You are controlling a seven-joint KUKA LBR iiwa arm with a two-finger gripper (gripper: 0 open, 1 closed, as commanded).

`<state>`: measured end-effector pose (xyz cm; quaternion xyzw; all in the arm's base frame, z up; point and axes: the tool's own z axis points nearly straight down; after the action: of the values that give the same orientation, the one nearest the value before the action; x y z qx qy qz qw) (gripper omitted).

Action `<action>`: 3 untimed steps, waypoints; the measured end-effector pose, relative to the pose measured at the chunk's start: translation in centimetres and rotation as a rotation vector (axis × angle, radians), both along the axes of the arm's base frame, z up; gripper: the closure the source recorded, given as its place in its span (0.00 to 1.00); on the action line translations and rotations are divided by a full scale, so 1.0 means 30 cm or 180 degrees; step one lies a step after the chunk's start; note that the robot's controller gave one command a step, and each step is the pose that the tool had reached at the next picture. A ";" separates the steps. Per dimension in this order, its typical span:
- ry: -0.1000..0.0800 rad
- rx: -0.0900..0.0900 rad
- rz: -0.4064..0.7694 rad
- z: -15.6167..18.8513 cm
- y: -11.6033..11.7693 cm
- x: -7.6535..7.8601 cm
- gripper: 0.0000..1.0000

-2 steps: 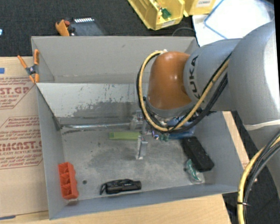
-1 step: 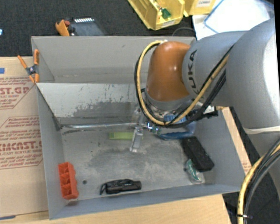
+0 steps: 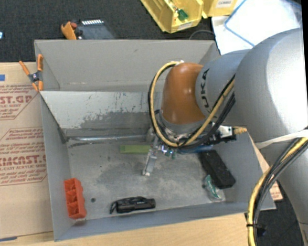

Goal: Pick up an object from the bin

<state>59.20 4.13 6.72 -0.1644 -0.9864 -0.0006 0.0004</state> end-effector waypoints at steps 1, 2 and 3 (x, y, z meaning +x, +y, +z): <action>-0.0060 0.0012 -0.0259 0.014 0.067 -0.018 1.00; -0.0060 0.0012 -0.0258 0.015 0.067 -0.018 1.00; -0.0058 0.0014 -0.0256 0.039 0.068 -0.020 1.00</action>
Offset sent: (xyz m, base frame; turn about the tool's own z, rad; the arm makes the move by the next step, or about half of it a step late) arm 0.0000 0.0000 0.0000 0.0000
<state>58.61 6.16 7.89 -0.2039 -0.9790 -0.0043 -0.0083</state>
